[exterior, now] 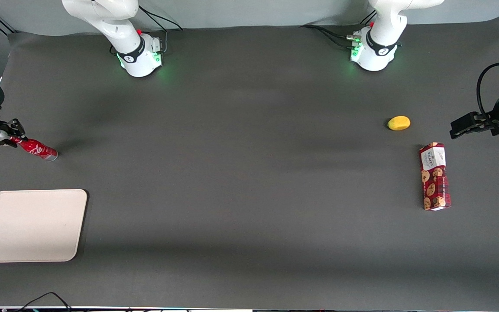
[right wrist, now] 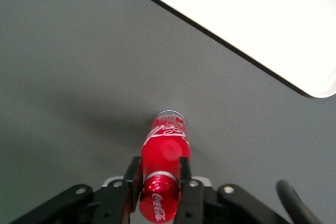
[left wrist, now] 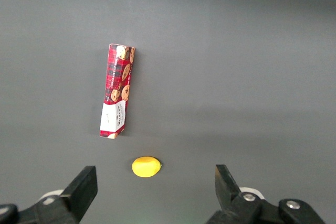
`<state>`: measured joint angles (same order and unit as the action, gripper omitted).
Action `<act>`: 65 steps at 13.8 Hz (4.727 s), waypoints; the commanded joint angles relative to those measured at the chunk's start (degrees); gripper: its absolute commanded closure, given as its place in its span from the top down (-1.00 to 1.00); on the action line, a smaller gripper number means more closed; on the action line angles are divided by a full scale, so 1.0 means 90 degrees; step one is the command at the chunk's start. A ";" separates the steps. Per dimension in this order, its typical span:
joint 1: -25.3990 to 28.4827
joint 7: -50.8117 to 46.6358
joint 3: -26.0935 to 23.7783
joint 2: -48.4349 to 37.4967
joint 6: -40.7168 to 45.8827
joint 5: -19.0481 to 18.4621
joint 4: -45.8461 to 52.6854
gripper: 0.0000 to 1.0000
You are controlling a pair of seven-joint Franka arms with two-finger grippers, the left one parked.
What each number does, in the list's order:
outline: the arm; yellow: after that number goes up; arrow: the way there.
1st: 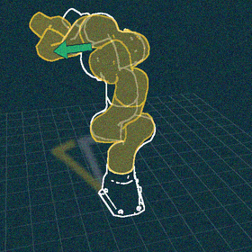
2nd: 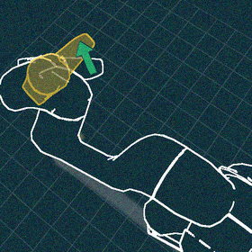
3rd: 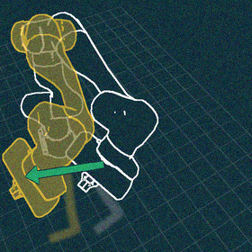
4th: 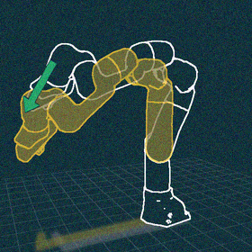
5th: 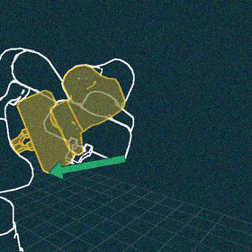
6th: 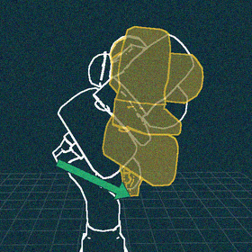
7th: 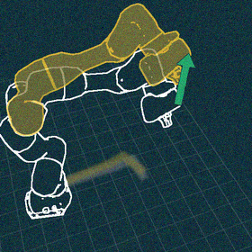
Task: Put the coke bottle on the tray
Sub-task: 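Close the right gripper around the bottle's body, then lift the bottle and carry it over the white tray, then lower the bottle onto the tray and open the right gripper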
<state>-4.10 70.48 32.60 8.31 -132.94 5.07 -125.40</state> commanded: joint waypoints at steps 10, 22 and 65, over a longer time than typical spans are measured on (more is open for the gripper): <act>0.0162 0.0342 -0.0261 -0.0172 0.1371 -0.0250 0.1489 -1.00; 0.0192 0.4557 0.0440 0.2005 0.1237 0.1739 0.3777 -1.00; 0.0287 0.2426 0.0021 0.1367 0.3188 0.1206 0.4670 1.00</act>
<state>-4.90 97.99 32.74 28.65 -105.99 19.64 -76.97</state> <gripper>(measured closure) 0.000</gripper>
